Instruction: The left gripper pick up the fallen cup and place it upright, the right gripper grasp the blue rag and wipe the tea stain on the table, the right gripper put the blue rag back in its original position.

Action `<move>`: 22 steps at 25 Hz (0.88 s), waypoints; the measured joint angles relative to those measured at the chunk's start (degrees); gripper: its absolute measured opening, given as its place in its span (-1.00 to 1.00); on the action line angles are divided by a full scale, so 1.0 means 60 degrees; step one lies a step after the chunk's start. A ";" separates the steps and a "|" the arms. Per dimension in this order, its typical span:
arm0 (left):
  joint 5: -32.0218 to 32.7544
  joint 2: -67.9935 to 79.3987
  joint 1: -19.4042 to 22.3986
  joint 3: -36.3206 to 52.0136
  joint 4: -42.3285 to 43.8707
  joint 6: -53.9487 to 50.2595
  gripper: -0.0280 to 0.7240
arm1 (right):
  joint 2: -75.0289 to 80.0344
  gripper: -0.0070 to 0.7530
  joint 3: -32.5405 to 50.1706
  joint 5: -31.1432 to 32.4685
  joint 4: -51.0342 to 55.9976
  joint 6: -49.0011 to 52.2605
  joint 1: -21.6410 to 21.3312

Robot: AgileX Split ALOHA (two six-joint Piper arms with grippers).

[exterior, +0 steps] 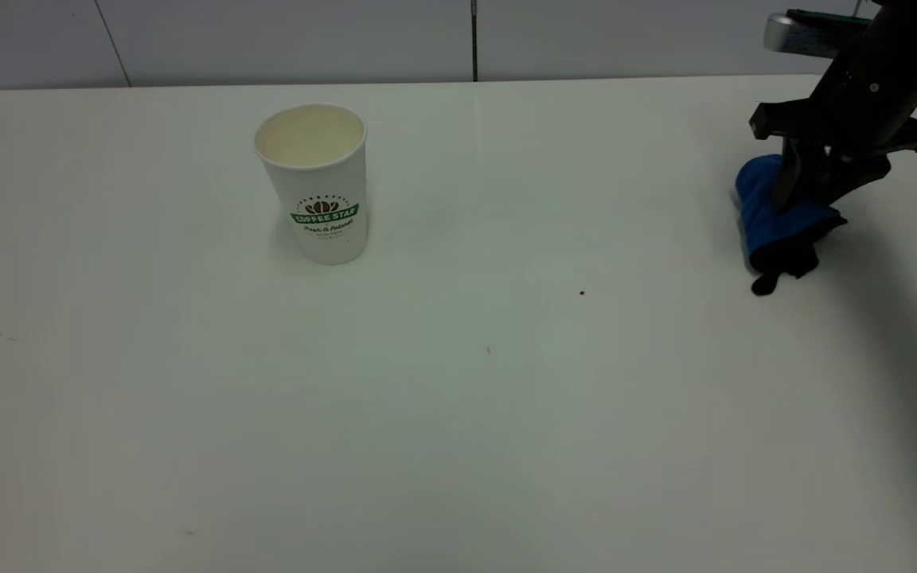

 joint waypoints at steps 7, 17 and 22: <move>0.0000 0.0000 0.0000 0.0000 0.0000 0.0000 -0.22 | -0.0296 0.91 0.0000 0.0358 -0.1015 0.0355 -0.0106; 0.0000 0.0000 0.0000 0.0000 0.0000 0.0000 -0.22 | -0.3293 0.93 0.0000 0.3875 -0.1615 0.0296 -0.0106; 0.0000 0.0000 0.0000 0.0000 0.0000 0.0000 -0.22 | -0.5190 0.93 0.0034 0.5340 -0.1758 0.0328 -0.0106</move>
